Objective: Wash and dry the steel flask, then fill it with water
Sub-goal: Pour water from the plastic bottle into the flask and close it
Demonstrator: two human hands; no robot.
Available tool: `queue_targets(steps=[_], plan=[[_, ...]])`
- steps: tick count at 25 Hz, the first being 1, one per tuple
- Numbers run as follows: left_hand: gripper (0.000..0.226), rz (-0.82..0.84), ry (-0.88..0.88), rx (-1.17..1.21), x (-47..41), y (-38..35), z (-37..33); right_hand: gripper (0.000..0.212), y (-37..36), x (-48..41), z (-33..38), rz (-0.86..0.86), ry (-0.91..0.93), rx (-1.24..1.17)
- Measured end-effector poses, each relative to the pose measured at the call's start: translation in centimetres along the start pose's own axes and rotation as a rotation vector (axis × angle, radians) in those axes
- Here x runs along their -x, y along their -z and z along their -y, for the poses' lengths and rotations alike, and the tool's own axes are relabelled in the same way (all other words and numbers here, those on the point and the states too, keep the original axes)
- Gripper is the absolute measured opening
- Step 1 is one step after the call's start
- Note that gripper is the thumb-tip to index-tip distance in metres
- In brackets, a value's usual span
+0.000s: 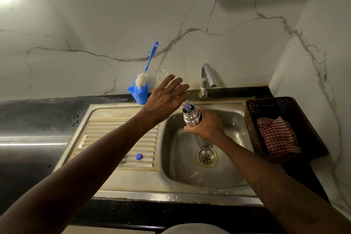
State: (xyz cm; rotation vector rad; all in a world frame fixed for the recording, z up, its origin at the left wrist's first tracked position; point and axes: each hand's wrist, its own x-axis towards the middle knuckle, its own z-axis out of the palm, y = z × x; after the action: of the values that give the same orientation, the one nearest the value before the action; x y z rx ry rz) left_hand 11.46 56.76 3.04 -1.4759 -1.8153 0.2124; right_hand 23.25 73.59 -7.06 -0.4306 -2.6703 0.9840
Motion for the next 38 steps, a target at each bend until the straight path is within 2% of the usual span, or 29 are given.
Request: queue_targets(steps=[3, 5, 8, 12, 16, 18, 21, 23, 29, 38], plan=[[0.043, 0.002, 0.008, 0.009, 0.6, 0.0, 0.1, 0.071, -0.3, -0.1, 0.4, 0.009, 0.011, 0.0], [0.045, 0.042, 0.074, 0.039, 1.4, -0.1, 0.2, 0.071, -0.4, 0.0, 0.7, 0.012, 0.012, -0.007], [0.058, 0.115, 0.38, 0.229, 4.2, -0.8, 0.1, 0.066, -0.7, 0.1, 1.1, 0.008, 0.024, -0.073], [0.059, 0.096, 0.831, 0.563, 9.2, -1.5, -0.6, 0.07, -1.4, 0.3, 2.4, 0.002, 0.06, -0.116], [0.073, 0.234, 1.224, 0.655, 13.1, -2.3, -1.1, 0.066, -2.9, 0.4, 4.2, 0.039, 0.129, -0.119], [0.074, 0.293, 1.351, 0.709, 14.8, -2.8, -1.2, 0.068, -3.7, 0.6, 4.8, 0.05, 0.15, -0.125], [0.056, 0.339, 1.393, 0.791, 17.5, -3.5, -1.4, 0.069, -4.7, 1.0, 5.7, 0.046, 0.166, -0.126], [0.052, 0.352, 1.378, 0.816, 18.4, -3.6, -1.5, 0.068, -5.2, 1.1, 6.2, 0.045, 0.17, -0.146], [0.078, 0.376, 1.328, 0.789, 17.4, -3.7, -1.5, 0.072, -6.2, 1.2, 7.1, 0.065, 0.172, -0.173], [0.082, 0.367, 1.395, 0.753, 17.4, -3.7, -1.5, 0.068, -6.1, 1.3, 7.3, 0.061, 0.181, -0.189]])
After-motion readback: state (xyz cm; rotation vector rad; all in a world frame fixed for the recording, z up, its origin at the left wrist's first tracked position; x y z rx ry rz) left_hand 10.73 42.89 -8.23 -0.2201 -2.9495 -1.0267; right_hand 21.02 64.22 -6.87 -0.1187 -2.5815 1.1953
